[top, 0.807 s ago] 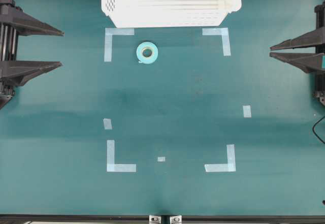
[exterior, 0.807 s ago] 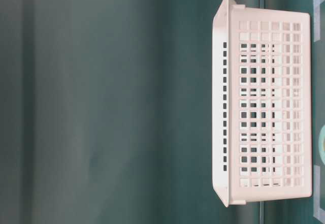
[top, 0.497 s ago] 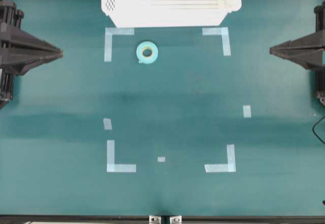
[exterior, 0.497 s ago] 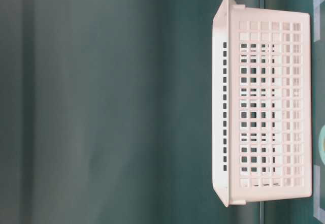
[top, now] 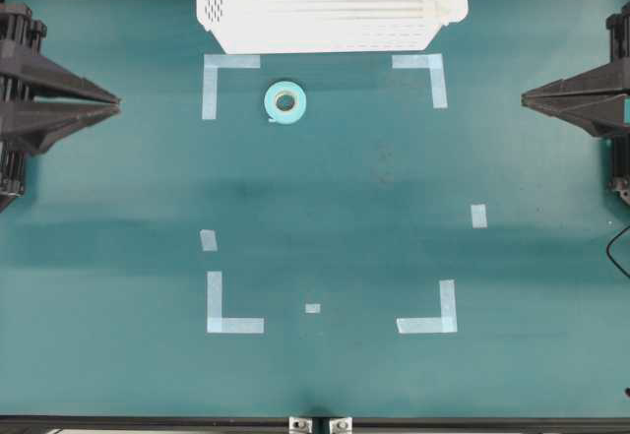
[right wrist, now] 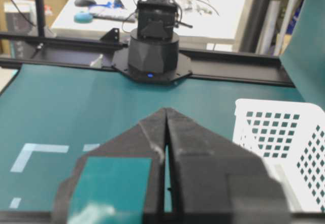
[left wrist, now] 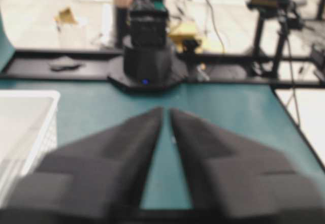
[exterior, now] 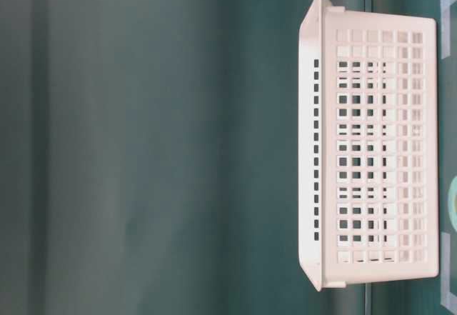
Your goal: Put the tape into the white basket.
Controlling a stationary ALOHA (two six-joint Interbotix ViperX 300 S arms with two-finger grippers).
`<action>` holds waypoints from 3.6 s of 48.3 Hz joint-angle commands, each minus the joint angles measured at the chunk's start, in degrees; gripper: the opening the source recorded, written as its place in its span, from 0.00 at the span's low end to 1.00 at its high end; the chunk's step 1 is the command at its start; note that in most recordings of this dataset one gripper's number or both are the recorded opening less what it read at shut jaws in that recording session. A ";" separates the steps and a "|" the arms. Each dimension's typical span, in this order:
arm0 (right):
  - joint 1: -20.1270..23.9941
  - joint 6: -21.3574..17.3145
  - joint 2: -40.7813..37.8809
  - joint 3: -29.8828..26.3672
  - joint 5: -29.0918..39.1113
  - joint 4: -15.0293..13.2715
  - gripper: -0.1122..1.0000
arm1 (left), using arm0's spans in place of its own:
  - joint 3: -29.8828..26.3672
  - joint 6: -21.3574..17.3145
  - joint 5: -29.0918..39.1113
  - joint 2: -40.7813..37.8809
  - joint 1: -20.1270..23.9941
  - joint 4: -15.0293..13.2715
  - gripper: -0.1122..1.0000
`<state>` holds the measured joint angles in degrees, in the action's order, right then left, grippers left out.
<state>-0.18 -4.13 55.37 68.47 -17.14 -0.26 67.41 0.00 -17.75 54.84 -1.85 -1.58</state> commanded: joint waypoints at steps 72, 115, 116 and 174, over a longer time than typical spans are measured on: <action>5.71 -14.24 -28.83 -18.28 6.50 -0.09 0.86 | 4.13 0.00 6.24 2.72 0.00 -0.26 0.79; 5.80 -14.15 -46.05 -34.80 11.87 2.37 0.86 | 6.77 0.26 11.07 7.12 0.00 -0.26 0.79; 5.62 -14.24 -46.23 -34.98 11.87 2.37 0.86 | 6.77 0.26 11.25 7.21 0.00 -0.26 0.79; 1.49 -64.42 -60.29 -59.85 60.82 -26.89 0.86 | 6.94 0.00 13.54 7.73 0.09 -0.26 0.79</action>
<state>0.88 -65.57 -5.80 10.20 42.01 -25.14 74.97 0.09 -3.87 62.84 -1.85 -1.76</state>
